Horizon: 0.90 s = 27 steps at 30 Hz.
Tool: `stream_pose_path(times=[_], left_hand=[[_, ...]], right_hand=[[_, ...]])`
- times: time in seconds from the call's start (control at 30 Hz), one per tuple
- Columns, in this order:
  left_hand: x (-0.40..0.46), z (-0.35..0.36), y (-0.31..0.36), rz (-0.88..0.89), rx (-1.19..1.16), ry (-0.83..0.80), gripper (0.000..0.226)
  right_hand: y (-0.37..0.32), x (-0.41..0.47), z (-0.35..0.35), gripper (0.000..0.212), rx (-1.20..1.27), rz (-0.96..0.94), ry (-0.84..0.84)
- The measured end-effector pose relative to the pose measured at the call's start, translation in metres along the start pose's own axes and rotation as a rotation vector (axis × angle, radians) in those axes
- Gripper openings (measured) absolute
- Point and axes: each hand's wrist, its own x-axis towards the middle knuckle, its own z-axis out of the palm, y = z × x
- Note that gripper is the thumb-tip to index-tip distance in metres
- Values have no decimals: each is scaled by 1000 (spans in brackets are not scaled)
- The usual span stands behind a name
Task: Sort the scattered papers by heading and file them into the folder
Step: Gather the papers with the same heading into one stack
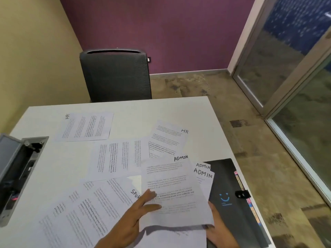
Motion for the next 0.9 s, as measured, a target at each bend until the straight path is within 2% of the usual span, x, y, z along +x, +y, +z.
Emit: stream_pose_path(times=[0.1, 0.13, 0.23, 0.37, 0.4, 0.47, 0.5, 0.57, 0.63, 0.7, 0.77, 0.8, 0.9], left_hand=[[-29, 1, 2, -24, -40, -91, 37], [-35, -1, 7, -102, -34, -135, 40], [-60, -17, 19, -316, -261, -251, 53], [-64, -33, 29, -527, -183, -82, 70], [-69, -38, 28, -490, -117, -28, 67], [-78, -46, 20, -327, 18, 185, 43], [-80, -50, 16, -323, 0, 292, 38], [-75, -56, 19, -480, -313, 427, 36], [-66, -60, 20, -608, -625, 416, 48], [-63, -62, 24, -613, -721, 365, 48], [-63, -59, 22, -593, -679, 347, 55], [-61, -57, 21, -579, -666, 346, 52], [-51, -53, 21, -597, -575, 502, 37]], right_hand=[[-6, -11, 14, 16, -60, -9, -80], [-6, -12, 20, 20, -54, -1, -120], [3, -14, 30, 38, 12, -13, -219], [12, -11, 39, 46, 18, 1, -204], [12, -12, 44, 49, 5, -6, -205], [13, -14, 53, 57, 3, -13, -226], [13, -14, 56, 58, 3, -14, -241], [14, -14, 61, 50, -9, -10, -272], [16, -14, 65, 45, -8, 6, -298], [18, -14, 68, 41, -10, 23, -293], [17, -17, 75, 39, -82, 21, -297], [16, -22, 81, 39, -155, 12, -311], [8, -34, 99, 42, -475, -72, -307]])
